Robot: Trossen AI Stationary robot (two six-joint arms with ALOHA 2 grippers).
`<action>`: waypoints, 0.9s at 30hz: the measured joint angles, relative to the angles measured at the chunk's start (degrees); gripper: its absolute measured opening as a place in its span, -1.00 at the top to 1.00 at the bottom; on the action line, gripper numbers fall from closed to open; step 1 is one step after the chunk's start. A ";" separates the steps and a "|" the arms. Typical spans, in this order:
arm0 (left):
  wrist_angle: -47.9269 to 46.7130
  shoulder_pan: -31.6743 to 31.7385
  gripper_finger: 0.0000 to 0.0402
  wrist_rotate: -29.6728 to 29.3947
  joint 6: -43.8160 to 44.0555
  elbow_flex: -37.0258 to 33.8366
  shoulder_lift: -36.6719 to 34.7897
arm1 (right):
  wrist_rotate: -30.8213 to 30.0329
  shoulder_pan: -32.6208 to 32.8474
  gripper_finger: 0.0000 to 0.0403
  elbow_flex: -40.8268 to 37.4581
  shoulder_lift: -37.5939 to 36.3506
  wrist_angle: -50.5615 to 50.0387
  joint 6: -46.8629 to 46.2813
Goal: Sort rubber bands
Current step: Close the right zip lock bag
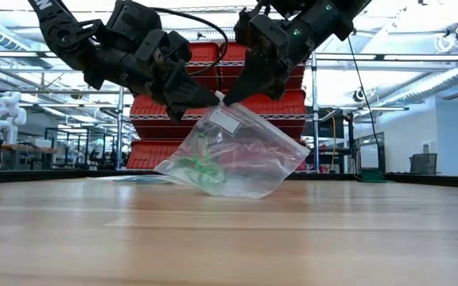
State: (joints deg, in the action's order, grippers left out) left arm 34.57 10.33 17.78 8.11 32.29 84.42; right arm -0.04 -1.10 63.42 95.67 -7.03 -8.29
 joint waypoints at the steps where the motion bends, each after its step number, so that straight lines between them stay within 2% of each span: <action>1: 0.37 0.00 0.98 0.00 -0.03 0.00 0.02 | 0.01 0.02 0.98 0.00 -0.06 -0.11 0.00; 8: 1.65 0.85 0.99 -0.02 0.36 -0.02 0.07 | -0.35 -0.01 0.98 0.19 -0.12 -2.48 -1.23; 27: 2.43 3.56 1.00 -0.03 0.55 0.00 -2.79 | 0.73 0.29 1.00 -0.12 0.08 -23.53 -6.11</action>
State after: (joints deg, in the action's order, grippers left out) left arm 36.99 13.89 17.75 8.67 32.29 81.63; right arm 0.69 -0.81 63.30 95.75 -30.56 -14.40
